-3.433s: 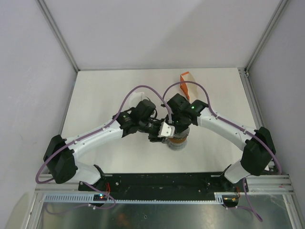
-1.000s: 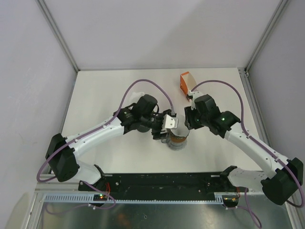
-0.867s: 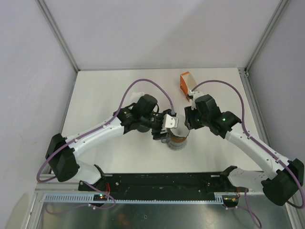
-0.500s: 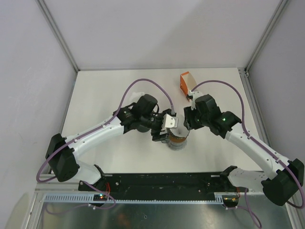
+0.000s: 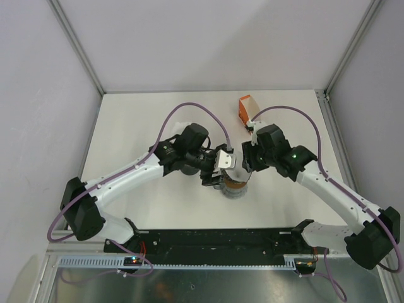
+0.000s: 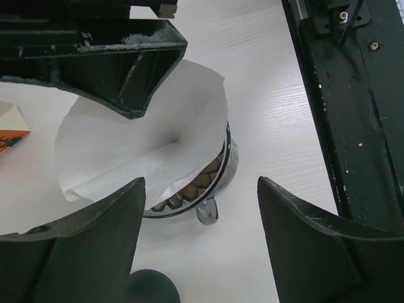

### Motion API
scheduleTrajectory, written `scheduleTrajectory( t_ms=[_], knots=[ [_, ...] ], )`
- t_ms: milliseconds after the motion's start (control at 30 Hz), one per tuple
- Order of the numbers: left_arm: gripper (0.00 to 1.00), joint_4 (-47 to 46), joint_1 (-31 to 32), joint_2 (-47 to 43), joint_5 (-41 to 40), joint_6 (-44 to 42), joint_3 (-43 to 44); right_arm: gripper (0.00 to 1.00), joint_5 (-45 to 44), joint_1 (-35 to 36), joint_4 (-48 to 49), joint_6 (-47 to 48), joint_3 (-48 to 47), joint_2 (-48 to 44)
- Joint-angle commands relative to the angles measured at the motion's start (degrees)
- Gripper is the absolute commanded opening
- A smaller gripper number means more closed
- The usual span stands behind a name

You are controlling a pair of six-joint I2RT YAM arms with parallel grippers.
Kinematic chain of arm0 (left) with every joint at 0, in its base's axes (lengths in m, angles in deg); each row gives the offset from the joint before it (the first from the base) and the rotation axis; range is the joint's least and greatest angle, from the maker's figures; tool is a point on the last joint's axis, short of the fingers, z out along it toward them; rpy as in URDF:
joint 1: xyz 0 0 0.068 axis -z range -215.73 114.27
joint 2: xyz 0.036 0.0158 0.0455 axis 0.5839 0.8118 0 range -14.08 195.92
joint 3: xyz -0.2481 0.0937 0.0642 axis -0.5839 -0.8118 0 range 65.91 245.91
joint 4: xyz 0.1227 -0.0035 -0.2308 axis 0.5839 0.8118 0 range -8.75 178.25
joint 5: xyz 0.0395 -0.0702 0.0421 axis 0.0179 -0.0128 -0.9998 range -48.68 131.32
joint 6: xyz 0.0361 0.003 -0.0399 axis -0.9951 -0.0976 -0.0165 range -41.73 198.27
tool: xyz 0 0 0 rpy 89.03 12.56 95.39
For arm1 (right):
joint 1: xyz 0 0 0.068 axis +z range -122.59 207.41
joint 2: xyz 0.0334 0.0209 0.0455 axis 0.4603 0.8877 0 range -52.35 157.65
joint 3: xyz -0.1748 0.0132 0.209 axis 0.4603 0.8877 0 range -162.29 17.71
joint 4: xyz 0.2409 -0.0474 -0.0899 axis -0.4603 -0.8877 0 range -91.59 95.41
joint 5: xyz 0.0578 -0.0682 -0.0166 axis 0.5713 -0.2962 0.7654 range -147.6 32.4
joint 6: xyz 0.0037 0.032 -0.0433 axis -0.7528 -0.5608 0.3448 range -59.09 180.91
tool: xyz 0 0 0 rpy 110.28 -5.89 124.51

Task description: Place the coffee filter in the dripper

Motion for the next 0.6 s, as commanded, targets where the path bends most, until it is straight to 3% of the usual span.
scheduleTrajectory(
  t_ms=[0, 567],
  knots=[
    [0.75, 0.3, 0.3, -0.8, 2.2, -1.5, -1.1, 0.47, -0.8, -0.3, 0.0, 0.6, -1.4, 1.8],
    [0.71, 0.3, 0.3, 2.9, -0.4, -4.5, -2.8, 0.45, -0.3, -1.2, 3.9, 1.0, 3.9, 3.2]
  ],
)
